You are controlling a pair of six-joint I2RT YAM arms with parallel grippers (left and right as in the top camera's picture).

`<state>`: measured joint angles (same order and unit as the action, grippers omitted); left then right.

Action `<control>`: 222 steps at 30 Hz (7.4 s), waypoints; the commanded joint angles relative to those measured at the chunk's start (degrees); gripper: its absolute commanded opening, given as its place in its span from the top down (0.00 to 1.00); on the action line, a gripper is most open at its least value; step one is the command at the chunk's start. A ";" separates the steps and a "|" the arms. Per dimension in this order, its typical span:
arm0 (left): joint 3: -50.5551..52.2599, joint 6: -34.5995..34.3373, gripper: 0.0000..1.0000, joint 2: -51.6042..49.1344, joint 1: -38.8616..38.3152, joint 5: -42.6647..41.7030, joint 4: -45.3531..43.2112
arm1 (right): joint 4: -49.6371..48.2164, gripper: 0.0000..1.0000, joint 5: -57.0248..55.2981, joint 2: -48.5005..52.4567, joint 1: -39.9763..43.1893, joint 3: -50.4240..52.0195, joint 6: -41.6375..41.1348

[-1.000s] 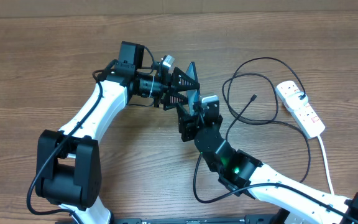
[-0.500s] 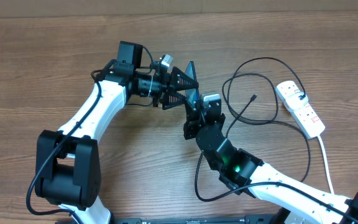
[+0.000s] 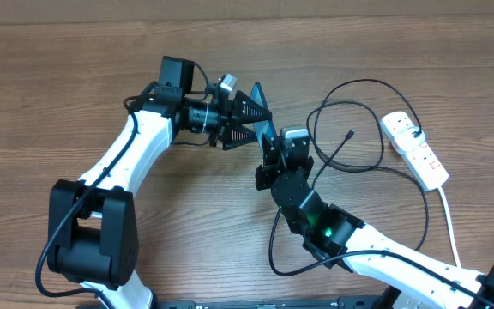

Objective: Plug charger to phone and switch on socket
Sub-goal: 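Open the left gripper and take the phone with the right gripper, then bring the left gripper to the phone and regrasp it from the right, then release the right gripper and hold the phone upright with the left, then grasp the USB-C plug end of the black cable with the right gripper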

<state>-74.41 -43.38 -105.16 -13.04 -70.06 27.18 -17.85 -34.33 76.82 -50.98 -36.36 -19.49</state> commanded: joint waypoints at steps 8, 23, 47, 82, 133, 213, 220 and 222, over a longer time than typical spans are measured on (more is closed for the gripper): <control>-1.51 -0.37 0.22 1.79 -0.74 -1.75 -0.02 | -0.87 0.96 3.58 -0.09 -0.48 -0.02 1.97; -1.51 -0.33 0.00 1.79 -0.02 -2.21 -2.80 | -2.29 0.96 1.77 -0.15 0.04 -0.04 1.11; -1.51 36.83 0.00 17.64 20.46 1.01 25.59 | 42.23 0.96 18.67 -32.17 19.23 0.15 -34.77; 32.30 -31.41 0.07 33.16 6.51 28.52 -16.59 | -2.27 0.96 50.77 -3.56 18.69 5.68 -75.56; 32.30 -50.71 0.95 33.16 -2.71 45.13 -18.40 | 5.73 0.59 60.06 -3.56 16.02 5.68 -86.14; 32.26 -34.60 0.96 2.14 8.24 -10.34 -46.73 | 56.48 0.96 25.33 34.84 39.17 -34.18 -18.08; 32.26 -31.19 0.96 2.14 8.20 -10.54 -48.26 | 58.90 0.96 26.38 31.30 39.08 -37.31 -11.63; 32.26 -30.64 0.96 2.14 8.22 -11.19 -50.18 | 62.45 0.96 28.79 27.96 38.99 -38.56 -9.97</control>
<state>-41.50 -76.97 -102.94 -4.51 -78.72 -20.88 42.35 -7.66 110.69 -12.01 -71.48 -33.95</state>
